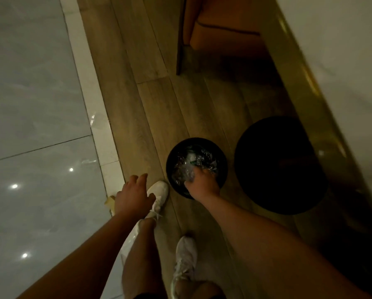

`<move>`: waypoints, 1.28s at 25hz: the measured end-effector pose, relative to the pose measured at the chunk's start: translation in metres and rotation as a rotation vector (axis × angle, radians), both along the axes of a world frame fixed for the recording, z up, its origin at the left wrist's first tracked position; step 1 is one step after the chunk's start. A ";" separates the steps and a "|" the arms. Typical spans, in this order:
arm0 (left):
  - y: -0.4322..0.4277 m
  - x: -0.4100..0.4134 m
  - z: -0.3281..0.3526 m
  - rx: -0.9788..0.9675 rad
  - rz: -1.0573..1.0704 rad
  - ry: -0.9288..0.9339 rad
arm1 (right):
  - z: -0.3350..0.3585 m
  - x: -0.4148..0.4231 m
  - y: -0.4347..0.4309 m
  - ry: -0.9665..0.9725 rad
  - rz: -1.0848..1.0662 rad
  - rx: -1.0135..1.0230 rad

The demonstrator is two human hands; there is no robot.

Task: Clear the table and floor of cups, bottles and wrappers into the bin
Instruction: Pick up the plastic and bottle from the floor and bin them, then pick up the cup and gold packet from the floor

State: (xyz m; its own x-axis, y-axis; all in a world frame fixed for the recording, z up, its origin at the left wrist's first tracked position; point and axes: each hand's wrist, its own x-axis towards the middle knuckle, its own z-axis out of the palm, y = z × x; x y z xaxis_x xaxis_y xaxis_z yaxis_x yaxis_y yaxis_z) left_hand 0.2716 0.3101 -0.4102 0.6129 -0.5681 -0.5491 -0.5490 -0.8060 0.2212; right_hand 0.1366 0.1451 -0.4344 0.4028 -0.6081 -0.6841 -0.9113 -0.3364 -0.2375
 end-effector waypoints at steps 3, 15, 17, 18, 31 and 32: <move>0.019 -0.017 0.033 -0.009 0.060 0.025 | 0.033 -0.012 0.011 0.008 0.070 0.013; 0.192 -0.058 0.132 0.049 0.488 0.193 | 0.127 -0.045 0.094 0.085 0.245 0.065; 0.221 -0.058 0.123 0.076 0.525 0.214 | 0.119 -0.035 0.117 0.106 0.282 0.084; 0.235 -0.057 0.116 0.079 0.543 0.221 | 0.113 -0.030 0.129 0.118 0.299 0.094; 0.439 -0.027 0.000 0.080 0.523 0.292 | 0.010 0.015 0.310 0.184 0.268 0.116; 0.446 -0.022 -0.010 0.091 0.513 0.284 | -0.002 0.023 0.319 0.165 0.277 0.111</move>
